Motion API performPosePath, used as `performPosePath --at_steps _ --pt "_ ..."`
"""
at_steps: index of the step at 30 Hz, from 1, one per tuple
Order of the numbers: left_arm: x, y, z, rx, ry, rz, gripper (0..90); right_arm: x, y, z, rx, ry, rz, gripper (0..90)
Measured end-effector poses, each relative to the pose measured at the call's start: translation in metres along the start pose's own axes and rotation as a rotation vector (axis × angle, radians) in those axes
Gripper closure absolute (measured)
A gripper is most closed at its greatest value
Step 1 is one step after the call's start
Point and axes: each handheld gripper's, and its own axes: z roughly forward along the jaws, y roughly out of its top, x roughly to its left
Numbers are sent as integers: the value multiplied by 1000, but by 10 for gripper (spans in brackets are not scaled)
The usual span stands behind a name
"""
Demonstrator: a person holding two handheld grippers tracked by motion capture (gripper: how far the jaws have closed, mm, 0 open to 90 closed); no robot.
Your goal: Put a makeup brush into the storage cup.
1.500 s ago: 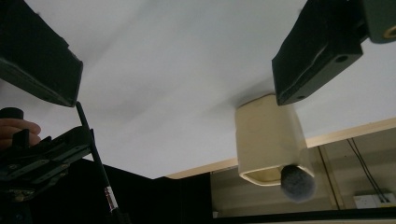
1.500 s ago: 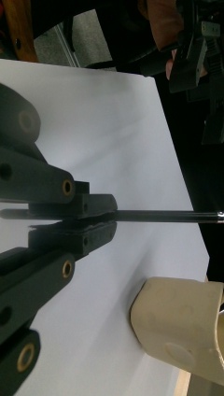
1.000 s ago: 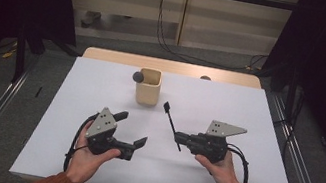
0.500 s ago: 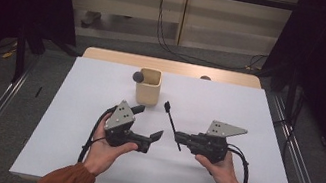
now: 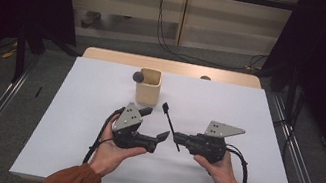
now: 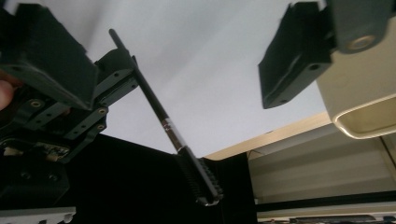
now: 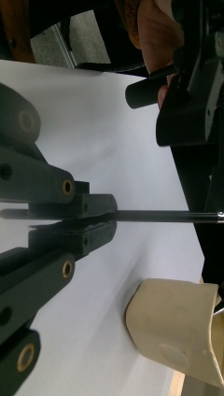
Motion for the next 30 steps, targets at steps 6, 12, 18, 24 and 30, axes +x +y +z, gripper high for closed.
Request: performPosePath --at_steps 6,12,18,24,30 --pt "-3 2 5 -15 -16 -4 311 0 0 1 0 2 1 862" --pt "-4 2 10 -7 -40 -27 402 1 0 1 -4 1 0 862" --pt "-4 0 17 -3 -51 -43 554 1 -1 1 -3 0 2 861" --pt "-4 -1 21 5 -57 -87 633 1 -1 1 -6 -1 3 862" --pt "-4 -2 23 10 -71 -106 722 0 -2 1 -6 -16 8 862"
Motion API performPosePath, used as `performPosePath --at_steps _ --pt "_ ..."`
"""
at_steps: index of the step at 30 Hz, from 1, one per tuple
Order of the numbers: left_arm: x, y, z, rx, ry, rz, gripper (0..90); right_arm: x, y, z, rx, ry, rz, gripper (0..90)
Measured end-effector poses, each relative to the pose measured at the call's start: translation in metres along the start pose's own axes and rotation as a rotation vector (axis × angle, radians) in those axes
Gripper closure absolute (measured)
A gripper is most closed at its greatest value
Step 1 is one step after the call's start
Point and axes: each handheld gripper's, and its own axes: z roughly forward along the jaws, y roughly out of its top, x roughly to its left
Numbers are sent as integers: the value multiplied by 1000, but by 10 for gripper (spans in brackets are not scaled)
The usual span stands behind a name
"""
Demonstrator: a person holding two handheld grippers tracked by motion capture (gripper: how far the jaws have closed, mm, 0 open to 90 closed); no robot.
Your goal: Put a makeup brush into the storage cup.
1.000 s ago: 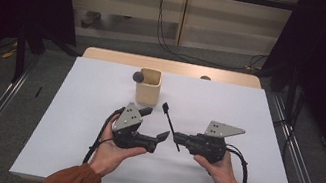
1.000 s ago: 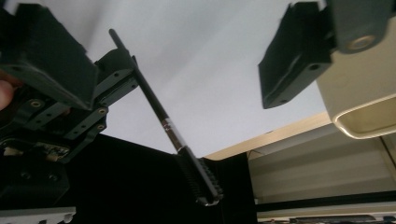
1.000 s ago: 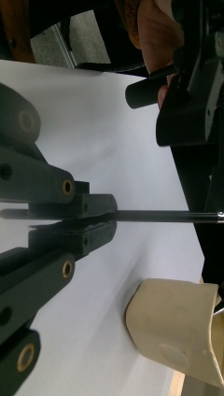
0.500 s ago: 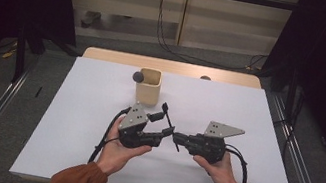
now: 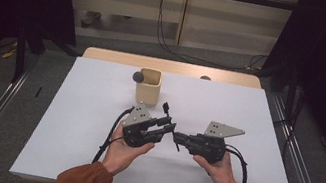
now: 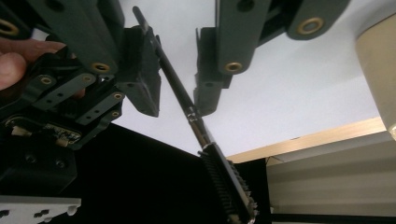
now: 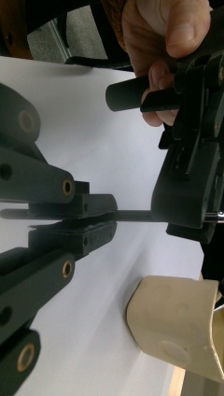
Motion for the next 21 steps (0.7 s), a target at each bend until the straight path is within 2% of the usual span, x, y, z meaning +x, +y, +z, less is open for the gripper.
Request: performPosePath --at_steps 8,11,12,17,21 --pt "1 -1 2 17 -12 -21 777 0 -2 1 7 4 1 862" --pt "-1 0 2 23 -35 -10 808 1 -3 3 13 8 -3 862" --pt "-2 0 2 26 -30 -9 822 2 -3 3 18 9 -4 861" --pt "-5 0 3 31 -55 -9 855 3 -3 5 24 11 -13 861" --pt "-5 1 3 31 -51 -7 857 3 -3 4 23 11 -11 861"
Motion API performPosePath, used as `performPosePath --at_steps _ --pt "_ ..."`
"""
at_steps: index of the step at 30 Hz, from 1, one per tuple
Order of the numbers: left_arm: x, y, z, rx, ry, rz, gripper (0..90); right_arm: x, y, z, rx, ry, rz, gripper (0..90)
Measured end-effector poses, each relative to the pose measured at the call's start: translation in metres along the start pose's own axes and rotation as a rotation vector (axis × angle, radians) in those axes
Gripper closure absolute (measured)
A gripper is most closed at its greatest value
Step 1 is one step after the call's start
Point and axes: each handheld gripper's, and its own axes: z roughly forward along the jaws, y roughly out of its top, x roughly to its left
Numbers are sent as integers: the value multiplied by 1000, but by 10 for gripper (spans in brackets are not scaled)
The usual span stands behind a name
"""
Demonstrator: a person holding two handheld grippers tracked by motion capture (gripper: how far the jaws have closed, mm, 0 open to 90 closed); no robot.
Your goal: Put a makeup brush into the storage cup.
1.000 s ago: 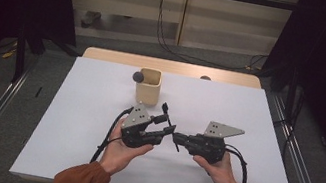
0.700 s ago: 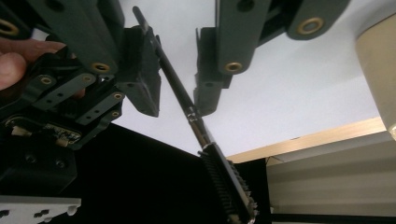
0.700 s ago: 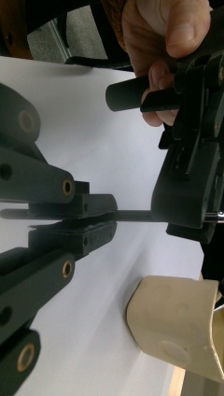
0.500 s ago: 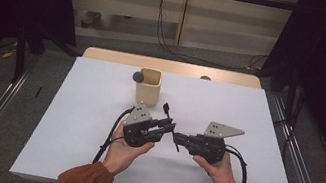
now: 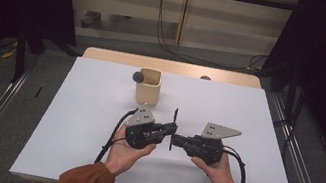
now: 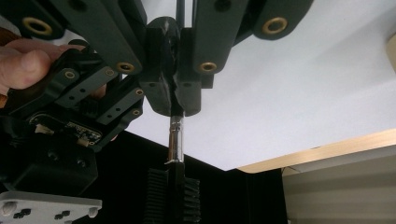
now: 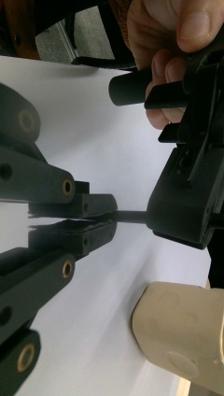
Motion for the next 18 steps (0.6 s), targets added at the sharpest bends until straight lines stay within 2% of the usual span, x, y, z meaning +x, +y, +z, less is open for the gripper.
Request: performPosePath --at_steps 5,7,13,18 --pt "0 1 1 7 1 2 858 -2 0 0 -1 4 9 859" --pt "0 1 0 6 -12 0 858 -2 0 -1 -3 8 13 857" --pt "-1 0 1 4 -3 3 858 -2 0 -1 -6 15 18 846" --pt "-1 0 1 10 -5 3 858 -3 0 -2 -4 18 21 788"
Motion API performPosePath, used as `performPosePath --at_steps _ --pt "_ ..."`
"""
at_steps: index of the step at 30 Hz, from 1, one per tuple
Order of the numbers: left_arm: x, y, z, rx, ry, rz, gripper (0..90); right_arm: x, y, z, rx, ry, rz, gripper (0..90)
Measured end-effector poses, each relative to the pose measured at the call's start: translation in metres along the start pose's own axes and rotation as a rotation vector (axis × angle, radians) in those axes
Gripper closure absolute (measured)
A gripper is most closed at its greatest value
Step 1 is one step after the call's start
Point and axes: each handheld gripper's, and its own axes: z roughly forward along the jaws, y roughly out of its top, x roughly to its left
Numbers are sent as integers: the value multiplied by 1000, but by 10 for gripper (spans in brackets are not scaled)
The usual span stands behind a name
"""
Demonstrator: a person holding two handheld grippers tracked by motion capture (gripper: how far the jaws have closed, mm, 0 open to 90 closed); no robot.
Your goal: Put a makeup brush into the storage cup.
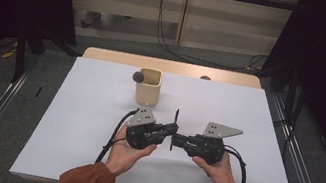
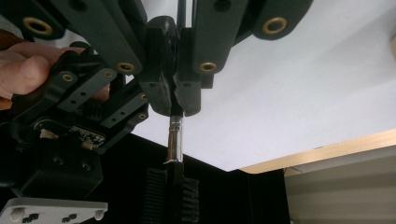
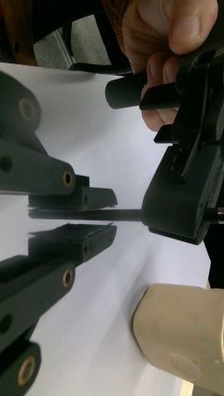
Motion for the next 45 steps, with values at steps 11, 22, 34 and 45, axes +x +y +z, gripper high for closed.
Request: performPosePath --at_steps 11,22,34,45 --pt "2 0 -2 0 6 1 858 -1 0 0 -4 4 17 528" --pt "4 0 -3 -7 6 -5 857 -2 1 -2 -24 -15 40 197" --pt "9 2 -13 -17 36 -14 857 -5 4 -10 -43 -57 48 18" --pt "15 0 -23 -18 53 -22 857 -5 5 -19 -43 -120 40 22"
